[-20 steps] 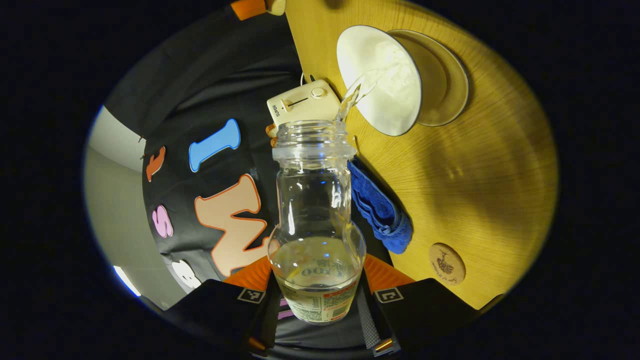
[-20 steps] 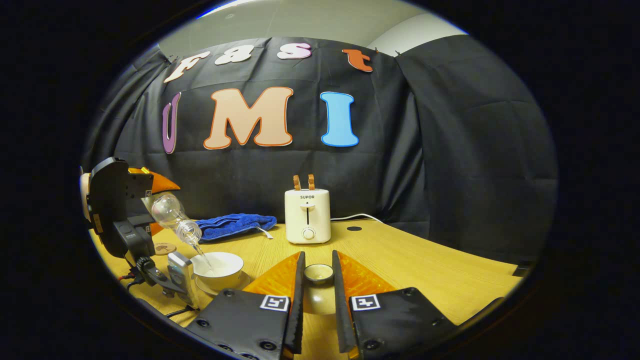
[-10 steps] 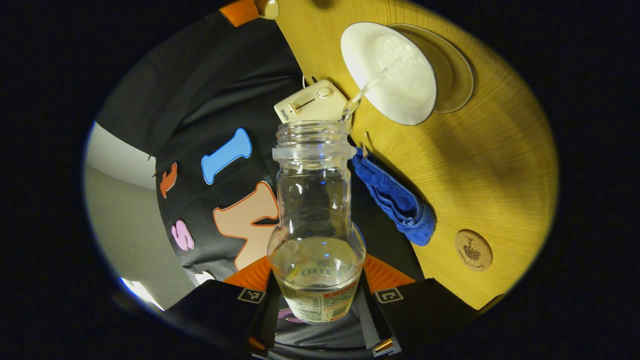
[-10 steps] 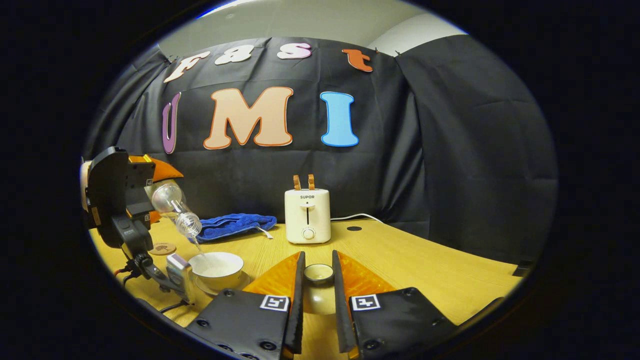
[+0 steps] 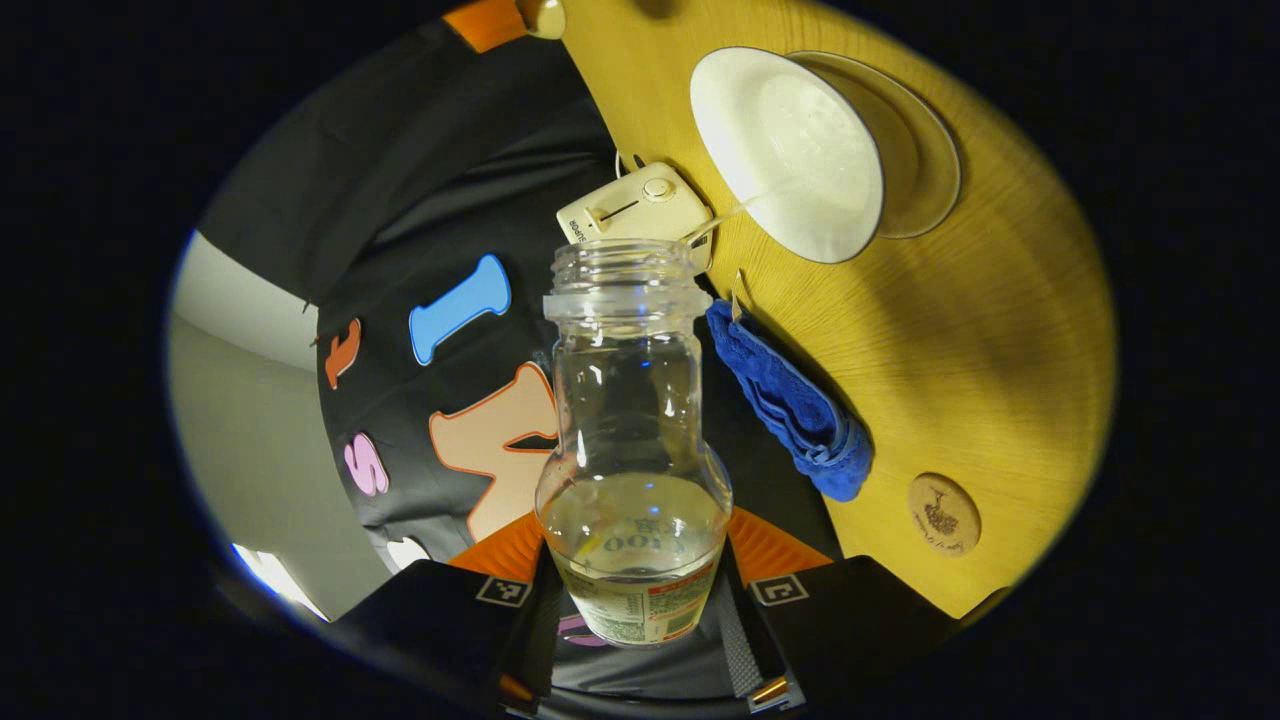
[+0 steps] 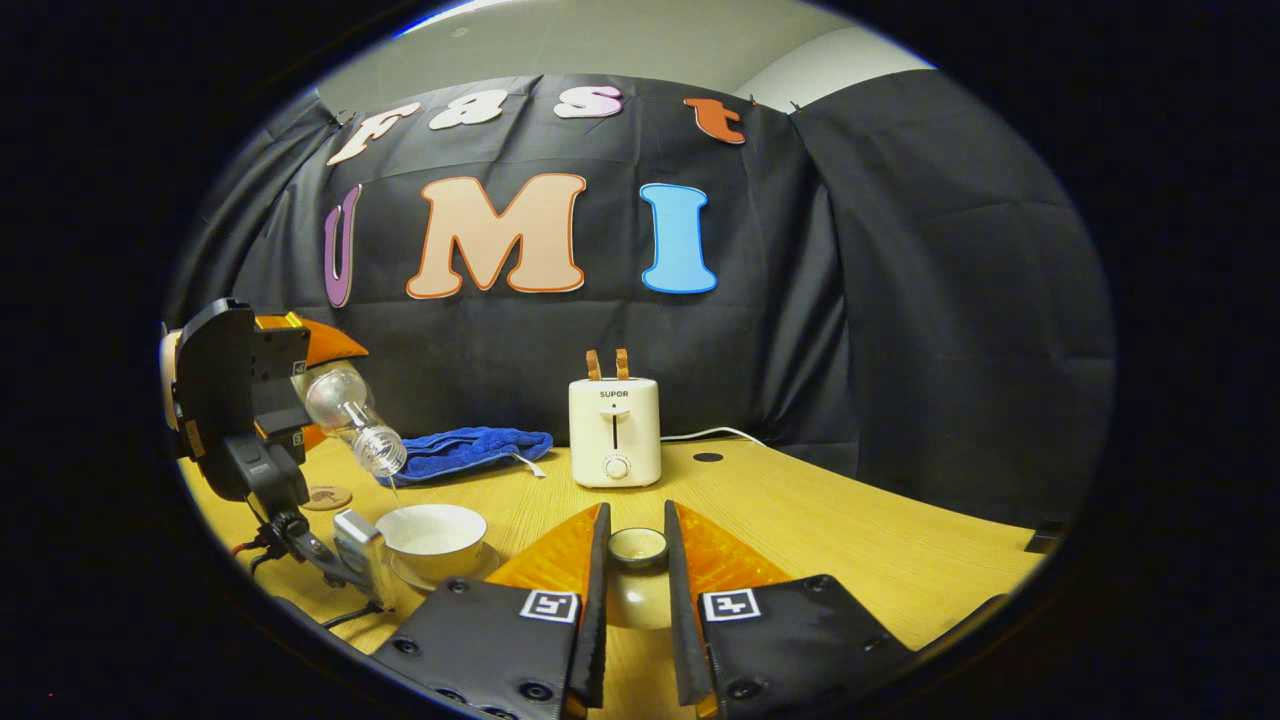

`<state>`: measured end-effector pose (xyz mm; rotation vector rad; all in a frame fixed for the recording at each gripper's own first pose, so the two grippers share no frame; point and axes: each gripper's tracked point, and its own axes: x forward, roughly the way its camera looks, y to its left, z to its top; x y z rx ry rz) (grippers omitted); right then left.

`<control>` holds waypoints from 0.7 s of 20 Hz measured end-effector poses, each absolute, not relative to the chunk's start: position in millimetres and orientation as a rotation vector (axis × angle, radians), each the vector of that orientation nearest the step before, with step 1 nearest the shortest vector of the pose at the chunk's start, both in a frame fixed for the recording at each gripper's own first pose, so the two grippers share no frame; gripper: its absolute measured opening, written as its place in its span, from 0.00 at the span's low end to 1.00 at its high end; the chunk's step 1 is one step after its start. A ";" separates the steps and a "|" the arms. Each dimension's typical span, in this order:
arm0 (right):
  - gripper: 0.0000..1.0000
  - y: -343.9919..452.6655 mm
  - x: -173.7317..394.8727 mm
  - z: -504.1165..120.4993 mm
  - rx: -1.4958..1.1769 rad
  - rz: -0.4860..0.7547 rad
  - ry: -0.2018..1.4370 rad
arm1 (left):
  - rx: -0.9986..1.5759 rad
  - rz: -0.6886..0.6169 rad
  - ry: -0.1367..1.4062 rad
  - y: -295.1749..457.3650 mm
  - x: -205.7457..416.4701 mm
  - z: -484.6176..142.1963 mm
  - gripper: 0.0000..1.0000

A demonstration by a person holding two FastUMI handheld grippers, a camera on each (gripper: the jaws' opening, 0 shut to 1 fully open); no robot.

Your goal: Open the teacup lid with one hand, grasp the water bottle and pour water into the teacup with the other hand; after pouring, place the water bottle on the coaster and then close the teacup lid.

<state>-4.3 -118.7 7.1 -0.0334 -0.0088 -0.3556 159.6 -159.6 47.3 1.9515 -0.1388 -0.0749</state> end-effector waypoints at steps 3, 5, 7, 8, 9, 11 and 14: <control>0.31 -118.6 -4.7 7.5 -0.033 -0.356 -0.010 | 1.752 -0.138 -0.074 -156.8 157.3 23.6 0.64; 0.31 -118.9 -4.2 7.1 -0.034 -0.356 -0.010 | 1.599 -0.165 -0.024 -155.1 152.0 12.4 0.64; 0.31 -118.7 -4.4 7.0 -0.034 -0.356 -0.009 | 1.424 -0.200 0.026 -156.4 147.5 1.9 0.63; 0.31 -118.6 -4.4 7.5 -0.033 -0.356 -0.010 | 1.340 -0.209 0.045 -156.2 145.1 -1.2 0.63; 0.31 -118.6 -4.6 7.2 -0.034 -0.356 -0.010 | 1.255 -0.214 0.074 -153.5 143.4 -2.7 0.64; 0.31 -118.9 -4.4 7.1 -0.034 -0.356 -0.010 | 1.042 -0.222 0.162 -145.4 139.4 -15.0 0.63; 0.31 -118.8 -4.7 7.5 -0.034 -0.356 -0.010 | 0.779 -0.209 0.215 -131.7 133.9 -17.7 0.64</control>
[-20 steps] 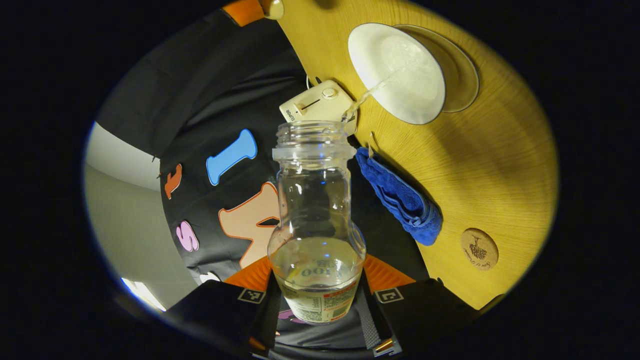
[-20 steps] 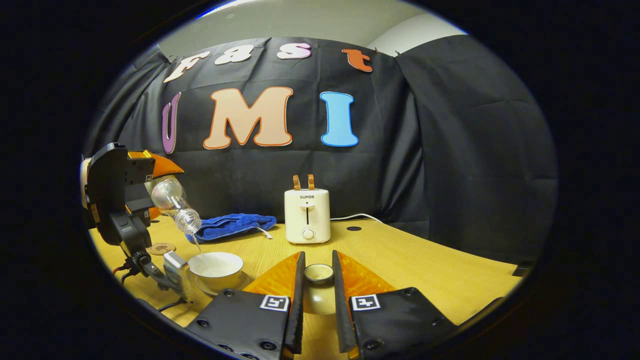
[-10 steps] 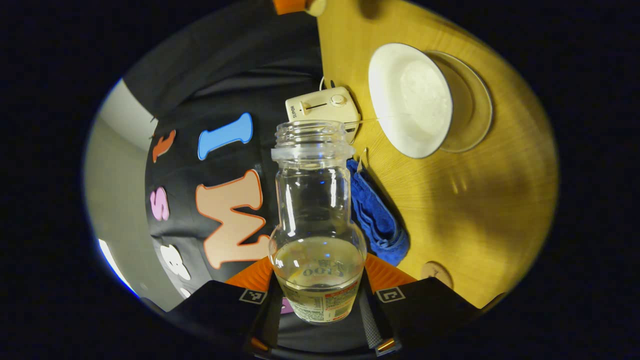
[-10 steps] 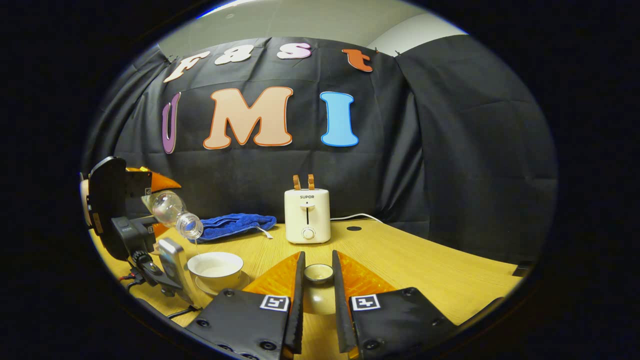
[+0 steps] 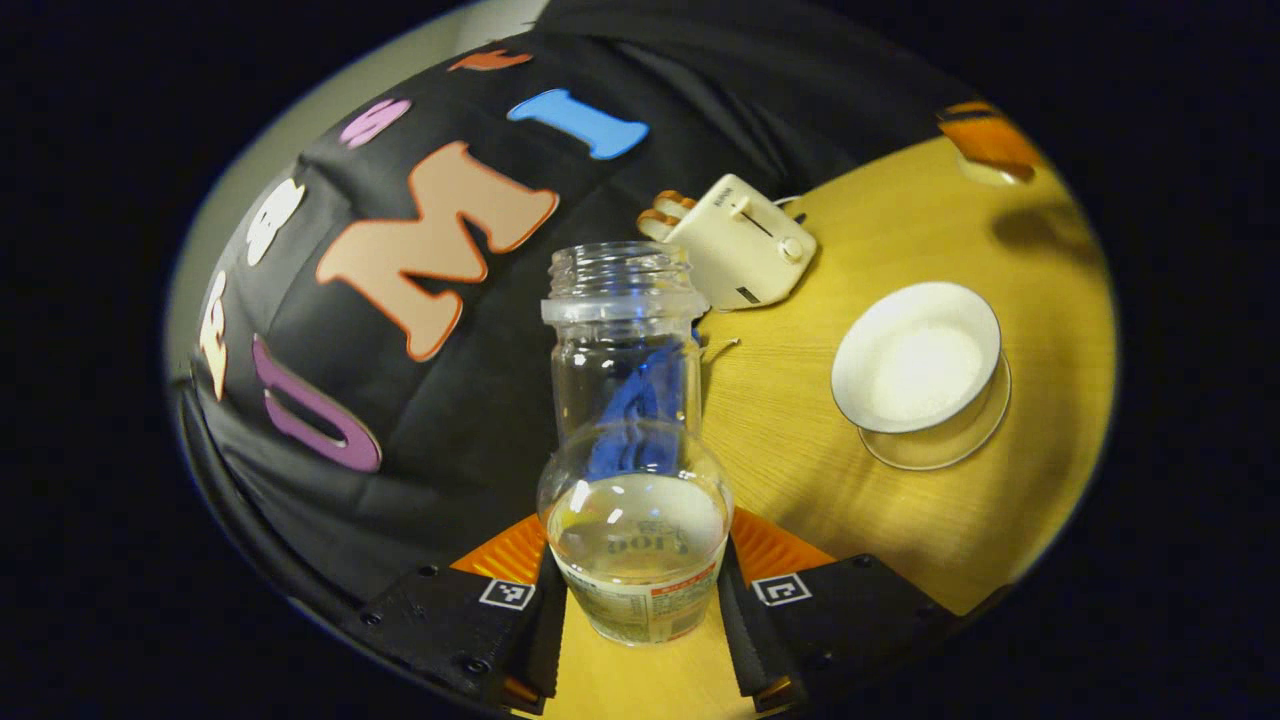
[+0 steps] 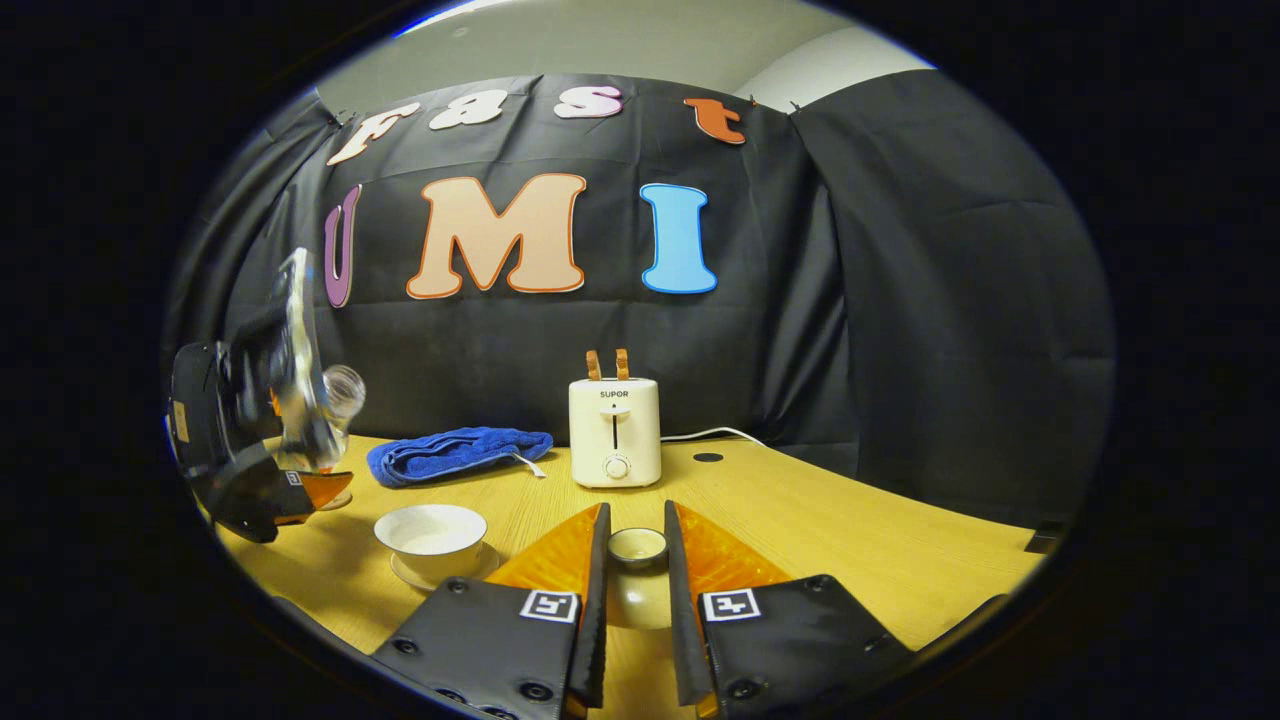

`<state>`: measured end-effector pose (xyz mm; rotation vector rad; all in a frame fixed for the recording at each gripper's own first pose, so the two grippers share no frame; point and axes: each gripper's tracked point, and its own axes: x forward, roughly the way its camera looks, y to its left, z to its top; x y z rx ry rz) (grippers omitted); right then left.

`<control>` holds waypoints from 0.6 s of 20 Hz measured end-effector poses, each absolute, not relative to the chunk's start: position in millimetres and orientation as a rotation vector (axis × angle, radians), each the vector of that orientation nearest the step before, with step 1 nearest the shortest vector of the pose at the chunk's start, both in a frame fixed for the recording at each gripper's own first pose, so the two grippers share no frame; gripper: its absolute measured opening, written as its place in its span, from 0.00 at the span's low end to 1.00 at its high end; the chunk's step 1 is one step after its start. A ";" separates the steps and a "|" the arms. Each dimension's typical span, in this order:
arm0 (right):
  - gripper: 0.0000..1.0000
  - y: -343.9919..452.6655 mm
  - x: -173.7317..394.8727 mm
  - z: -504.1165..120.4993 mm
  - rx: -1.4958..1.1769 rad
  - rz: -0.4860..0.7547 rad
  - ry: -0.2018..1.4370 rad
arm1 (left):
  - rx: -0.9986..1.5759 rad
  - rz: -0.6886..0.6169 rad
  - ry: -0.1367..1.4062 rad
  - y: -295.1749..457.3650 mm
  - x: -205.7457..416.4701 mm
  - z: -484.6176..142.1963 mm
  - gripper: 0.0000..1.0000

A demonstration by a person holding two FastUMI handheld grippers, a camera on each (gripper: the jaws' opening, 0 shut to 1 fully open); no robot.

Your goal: Open the teacup lid with one hand, grasp the water bottle and pour water into the teacup with the other hand; after pouring, place the water bottle on the coaster and then close the teacup lid.

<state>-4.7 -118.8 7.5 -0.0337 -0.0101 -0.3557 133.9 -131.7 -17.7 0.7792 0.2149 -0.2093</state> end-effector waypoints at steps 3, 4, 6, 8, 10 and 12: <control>0.31 -118.5 -4.6 7.4 -0.034 -0.356 -0.011 | 0.605 -0.157 0.219 -108.6 138.0 -8.0 0.64; 0.31 -118.5 -4.7 7.8 -0.034 -0.356 -0.010 | 0.539 -0.143 0.226 -100.5 139.7 -8.5 0.63; 0.31 -118.6 -4.9 7.5 -0.034 -0.356 -0.010 | 0.394 -0.126 0.229 -84.6 145.7 -7.0 0.63; 0.31 -118.8 -4.7 7.5 -0.034 -0.356 -0.010 | 0.254 -0.104 0.234 -67.4 153.7 -8.1 0.63; 0.31 -118.7 -4.9 7.8 -0.034 -0.356 -0.009 | 0.172 -0.072 0.221 -48.5 161.4 -7.5 0.64; 0.31 -118.7 -4.5 7.5 -0.035 -0.355 -0.009 | 0.117 -0.055 0.220 -33.4 167.1 -7.7 0.63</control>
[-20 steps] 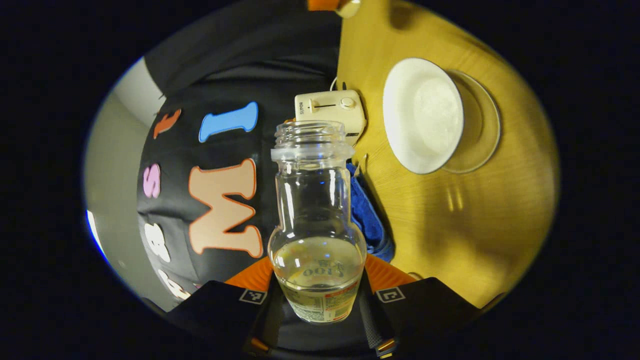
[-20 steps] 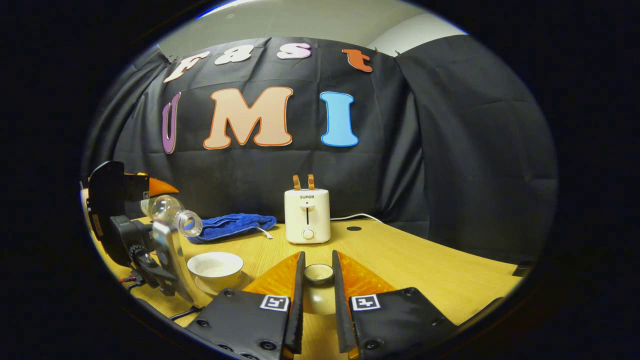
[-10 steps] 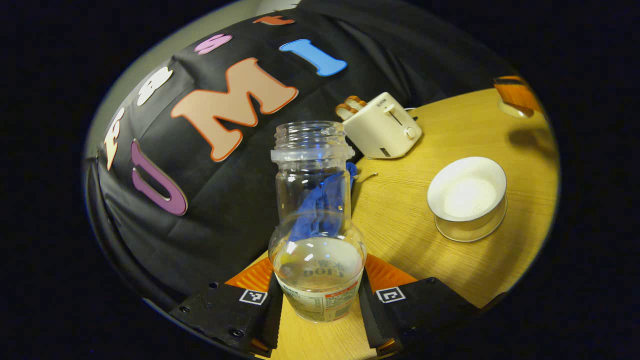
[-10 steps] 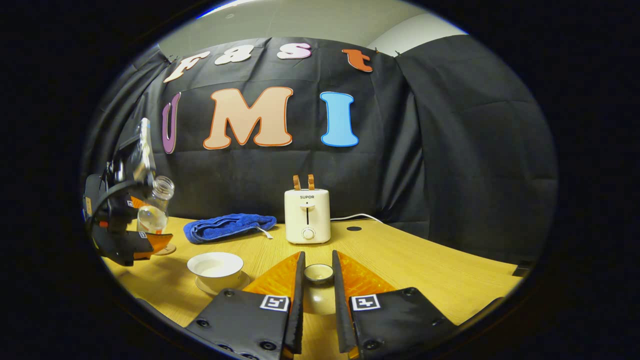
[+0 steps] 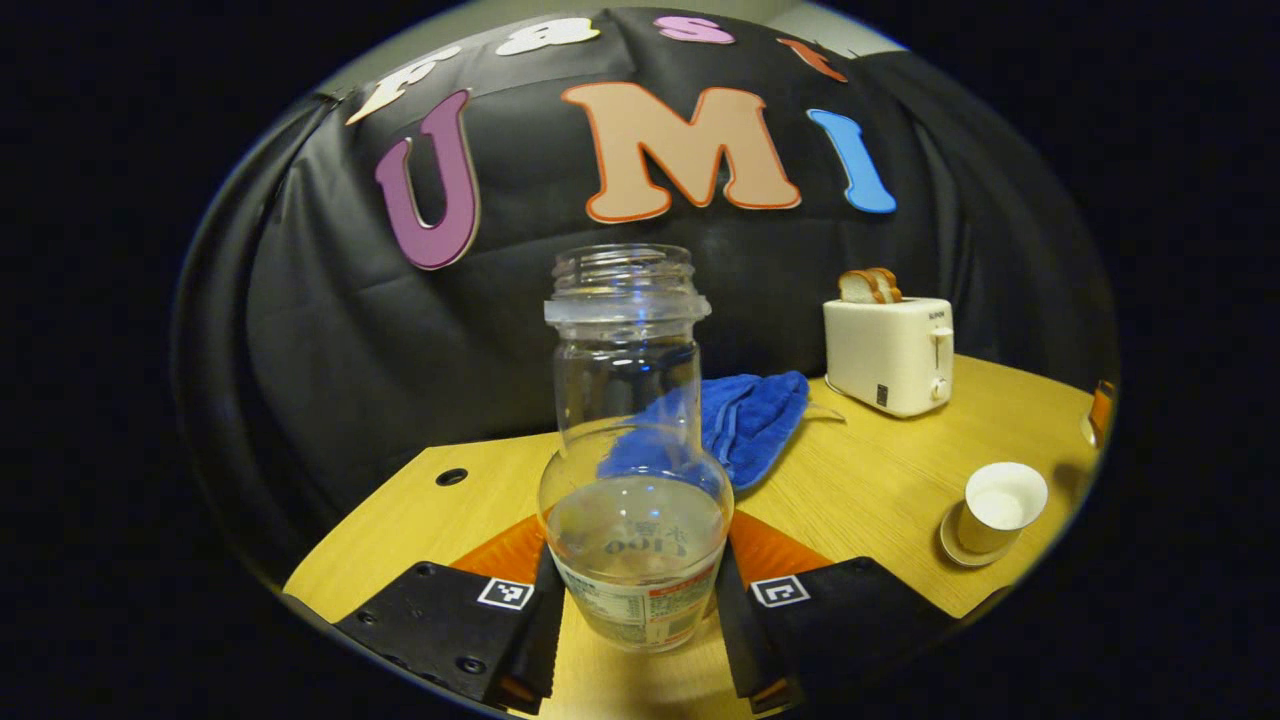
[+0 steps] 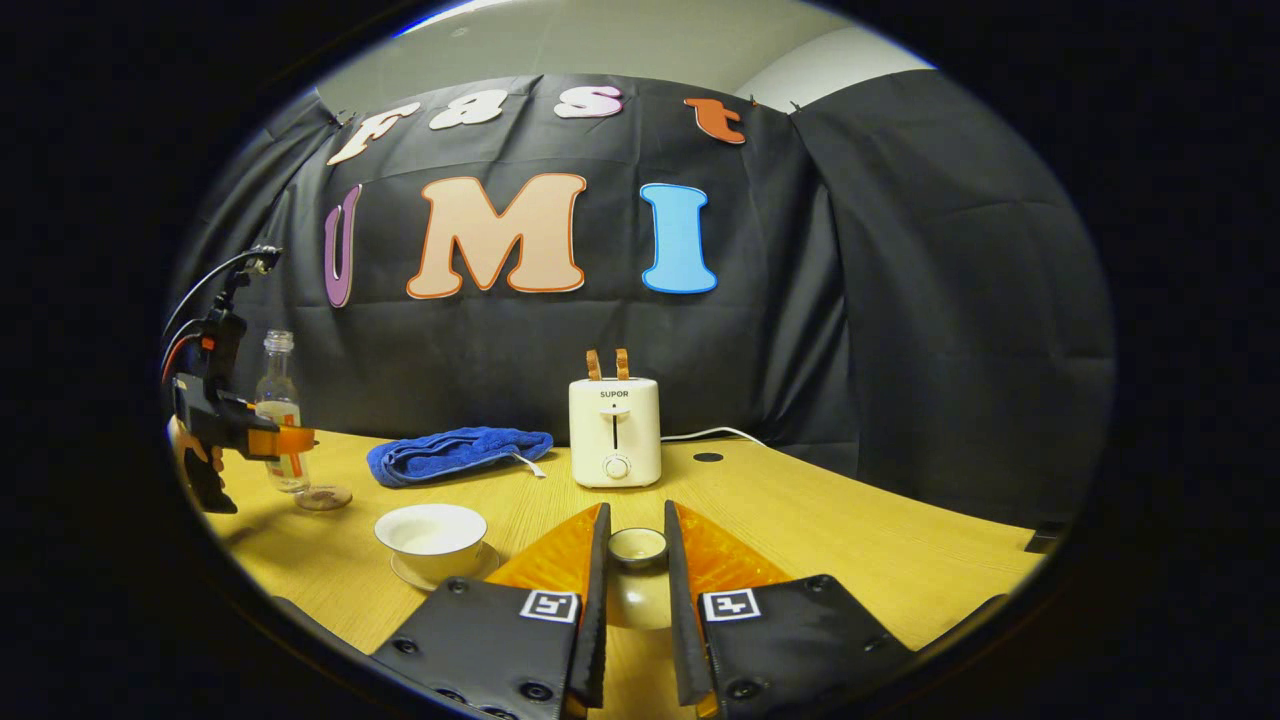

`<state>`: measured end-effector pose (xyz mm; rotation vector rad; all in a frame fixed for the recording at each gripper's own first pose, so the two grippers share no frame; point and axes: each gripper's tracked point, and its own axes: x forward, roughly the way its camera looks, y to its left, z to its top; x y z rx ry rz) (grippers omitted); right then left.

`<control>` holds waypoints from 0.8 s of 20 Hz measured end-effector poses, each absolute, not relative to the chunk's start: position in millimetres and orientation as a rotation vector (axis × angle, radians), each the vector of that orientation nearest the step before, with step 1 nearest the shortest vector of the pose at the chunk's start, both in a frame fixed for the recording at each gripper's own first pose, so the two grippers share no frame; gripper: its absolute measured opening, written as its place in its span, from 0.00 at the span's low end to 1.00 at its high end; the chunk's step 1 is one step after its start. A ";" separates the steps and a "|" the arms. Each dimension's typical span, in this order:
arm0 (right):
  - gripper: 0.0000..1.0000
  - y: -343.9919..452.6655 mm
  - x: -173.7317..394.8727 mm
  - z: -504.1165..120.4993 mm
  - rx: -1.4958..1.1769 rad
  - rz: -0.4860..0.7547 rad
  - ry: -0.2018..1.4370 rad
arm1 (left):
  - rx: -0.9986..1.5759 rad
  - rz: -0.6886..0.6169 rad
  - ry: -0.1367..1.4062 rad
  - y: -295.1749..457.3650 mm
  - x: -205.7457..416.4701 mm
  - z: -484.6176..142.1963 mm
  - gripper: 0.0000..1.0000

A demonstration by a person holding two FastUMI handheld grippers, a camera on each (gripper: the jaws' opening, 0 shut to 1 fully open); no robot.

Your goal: Open the teacup lid with one hand, grasp the water bottle and pour water into the teacup with the other hand; after pouring, place the water bottle on the coaster and then close the teacup lid.

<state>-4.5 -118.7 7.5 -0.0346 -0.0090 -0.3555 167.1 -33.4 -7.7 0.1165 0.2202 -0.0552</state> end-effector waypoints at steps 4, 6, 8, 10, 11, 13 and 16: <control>0.31 -118.7 -4.3 7.9 -0.034 -0.355 -0.009 | 0.014 -0.067 0.214 -22.2 181.0 -12.2 0.63; 0.31 -118.6 -4.3 7.8 -0.035 -0.355 -0.008 | -0.036 -0.084 0.229 -24.4 188.0 -19.9 0.63; 0.31 -118.9 -4.7 7.7 -0.035 -0.355 -0.008 | -0.056 -0.096 0.247 -27.6 191.9 -26.4 0.64; 0.31 -119.0 -4.6 7.4 -0.034 -0.355 -0.007 | -0.042 -0.097 0.257 -27.1 195.9 -30.7 0.64; 0.31 -118.7 -4.8 7.9 -0.035 -0.355 -0.008 | -0.046 -0.105 0.258 -29.5 198.2 -32.7 0.64; 0.31 -118.7 -4.6 7.4 -0.034 -0.355 -0.007 | -0.053 -0.111 0.265 -31.9 201.2 -37.8 0.65; 0.31 -118.9 -5.0 8.3 -0.034 -0.355 -0.007 | -0.050 -0.113 0.266 -32.6 203.0 -37.9 0.65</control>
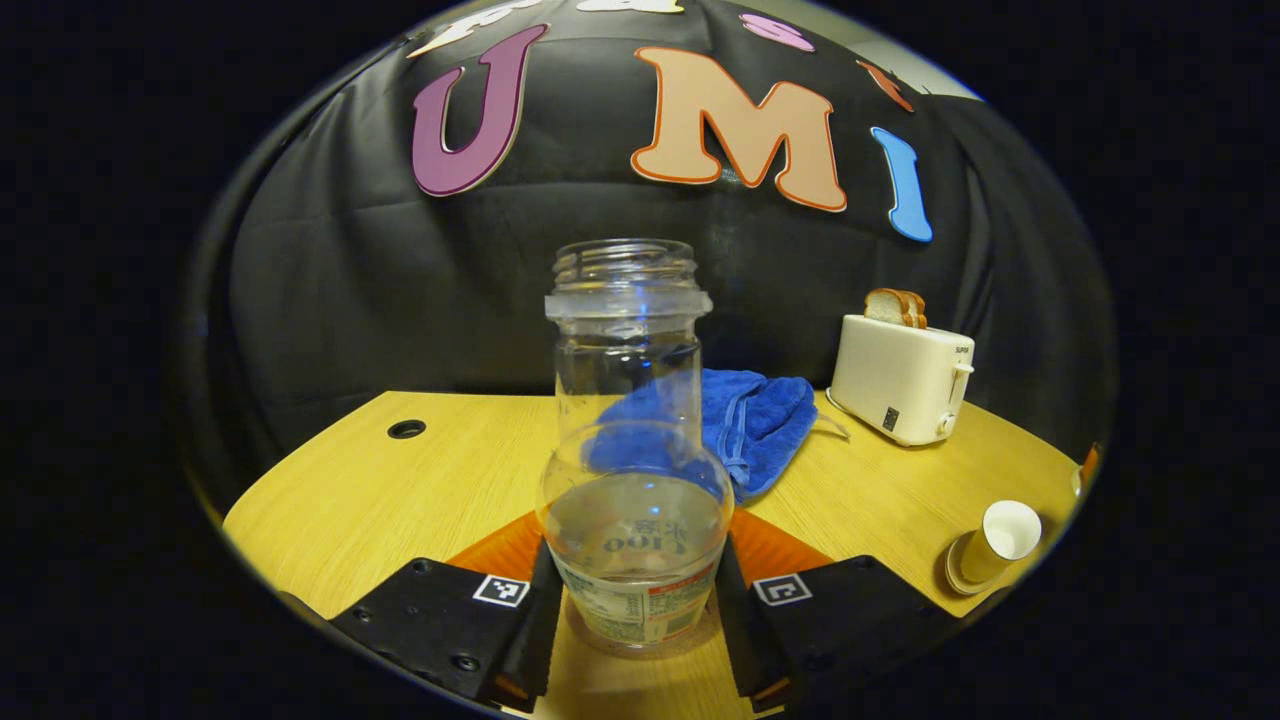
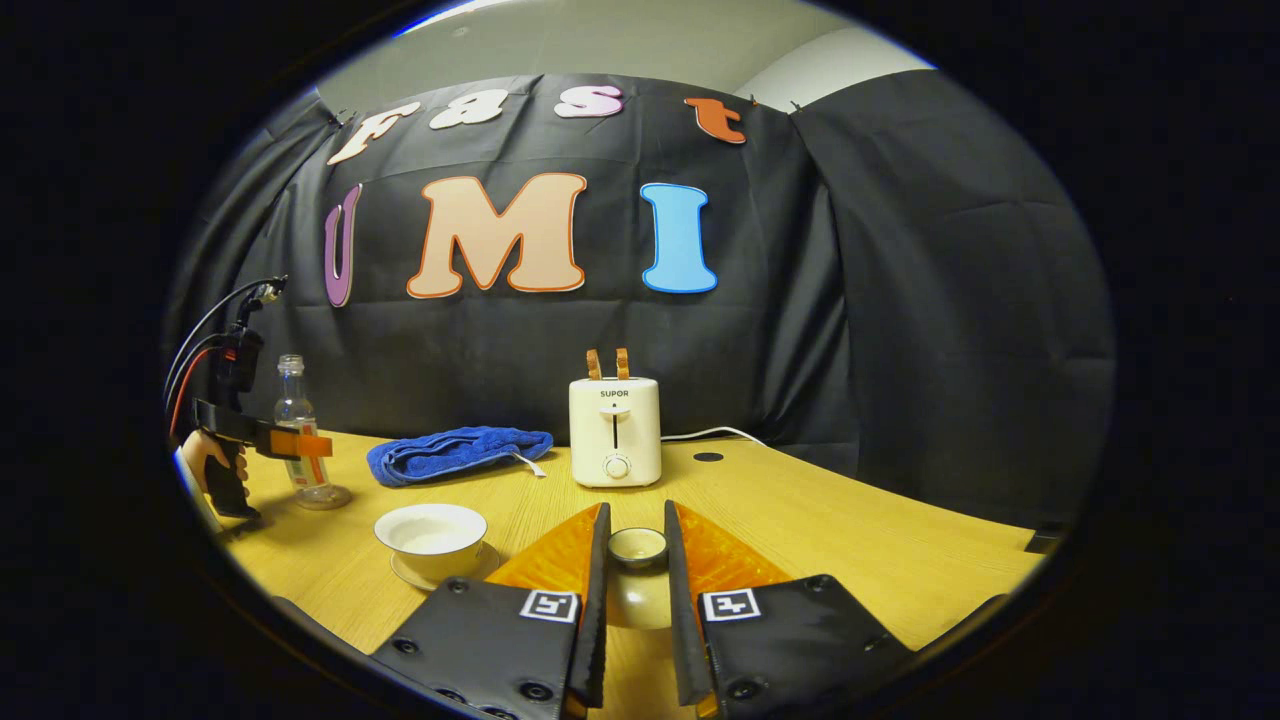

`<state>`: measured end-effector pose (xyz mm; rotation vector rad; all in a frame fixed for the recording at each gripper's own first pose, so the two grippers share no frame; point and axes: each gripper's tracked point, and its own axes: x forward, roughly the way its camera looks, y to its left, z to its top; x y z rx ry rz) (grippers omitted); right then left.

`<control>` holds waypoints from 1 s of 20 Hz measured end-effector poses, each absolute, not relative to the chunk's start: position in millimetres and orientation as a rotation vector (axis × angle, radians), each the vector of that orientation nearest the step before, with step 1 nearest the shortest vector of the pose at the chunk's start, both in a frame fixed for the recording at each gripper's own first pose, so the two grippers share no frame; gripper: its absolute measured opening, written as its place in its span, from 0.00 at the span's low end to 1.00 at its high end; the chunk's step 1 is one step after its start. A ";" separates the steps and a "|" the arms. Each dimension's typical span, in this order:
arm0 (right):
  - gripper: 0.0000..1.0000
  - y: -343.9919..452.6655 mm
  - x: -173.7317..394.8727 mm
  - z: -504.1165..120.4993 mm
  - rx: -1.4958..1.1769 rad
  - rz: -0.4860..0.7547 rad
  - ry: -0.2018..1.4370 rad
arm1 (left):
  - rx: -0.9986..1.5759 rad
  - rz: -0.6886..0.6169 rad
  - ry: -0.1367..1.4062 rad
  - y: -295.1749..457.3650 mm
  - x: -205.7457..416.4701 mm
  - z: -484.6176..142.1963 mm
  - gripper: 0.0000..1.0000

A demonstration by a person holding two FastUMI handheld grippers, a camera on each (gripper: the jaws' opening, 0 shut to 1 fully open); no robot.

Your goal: Open the teacup lid with one hand, grasp the water bottle and pour water into the teacup with the other hand; after pouring, place the water bottle on the coaster and then close the teacup lid.

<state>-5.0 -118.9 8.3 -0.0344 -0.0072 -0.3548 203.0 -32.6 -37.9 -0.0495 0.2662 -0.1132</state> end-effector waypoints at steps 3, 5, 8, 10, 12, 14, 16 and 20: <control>0.31 -118.8 -5.1 7.7 -0.035 -0.355 -0.007 | -0.051 -0.114 0.266 -32.2 203.0 -39.6 0.68; 0.31 -118.8 -4.8 7.9 -0.034 -0.355 -0.008 | -0.051 -0.115 0.266 -33.2 203.8 -39.8 0.70; 0.31 -118.6 -4.5 8.2 -0.034 -0.355 -0.008 | -0.059 -0.124 0.264 -33.9 202.7 -39.3 0.73; 0.31 -118.6 -4.2 7.9 -0.035 -0.355 -0.008 | -0.062 -0.122 0.265 -33.9 202.1 -40.1 0.75; 0.31 -118.8 -4.4 8.1 -0.034 -0.355 -0.007 | -0.070 -0.109 0.258 -31.8 200.9 -37.4 0.76; 0.31 -118.3 -3.7 8.5 -0.035 -0.351 -0.009 | -0.083 -0.098 0.241 -30.0 197.3 -33.9 0.82; 0.31 -115.0 -1.5 8.1 -0.034 -0.336 -0.008 | -0.071 -0.074 0.211 -22.0 193.9 -30.1 0.95; 0.31 -102.2 4.7 6.4 -0.032 -0.275 -0.003 | -0.039 -0.032 0.147 -15.6 183.1 -19.9 0.96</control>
